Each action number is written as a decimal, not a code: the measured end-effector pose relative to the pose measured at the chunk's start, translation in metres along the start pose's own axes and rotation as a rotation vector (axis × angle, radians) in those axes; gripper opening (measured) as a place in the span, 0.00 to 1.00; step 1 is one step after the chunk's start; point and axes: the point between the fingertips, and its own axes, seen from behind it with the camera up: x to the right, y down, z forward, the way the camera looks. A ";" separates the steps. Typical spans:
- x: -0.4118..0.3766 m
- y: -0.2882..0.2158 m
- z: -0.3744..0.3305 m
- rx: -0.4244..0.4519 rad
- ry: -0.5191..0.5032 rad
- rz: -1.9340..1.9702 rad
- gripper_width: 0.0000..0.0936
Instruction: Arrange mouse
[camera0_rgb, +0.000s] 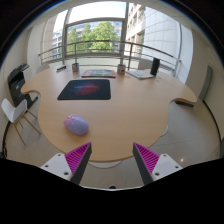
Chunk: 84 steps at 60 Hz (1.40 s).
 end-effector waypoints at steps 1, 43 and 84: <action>-0.010 0.001 0.004 0.000 -0.013 -0.006 0.91; -0.115 -0.062 0.138 0.050 -0.109 -0.028 0.81; -0.067 -0.264 0.066 0.320 0.019 0.019 0.47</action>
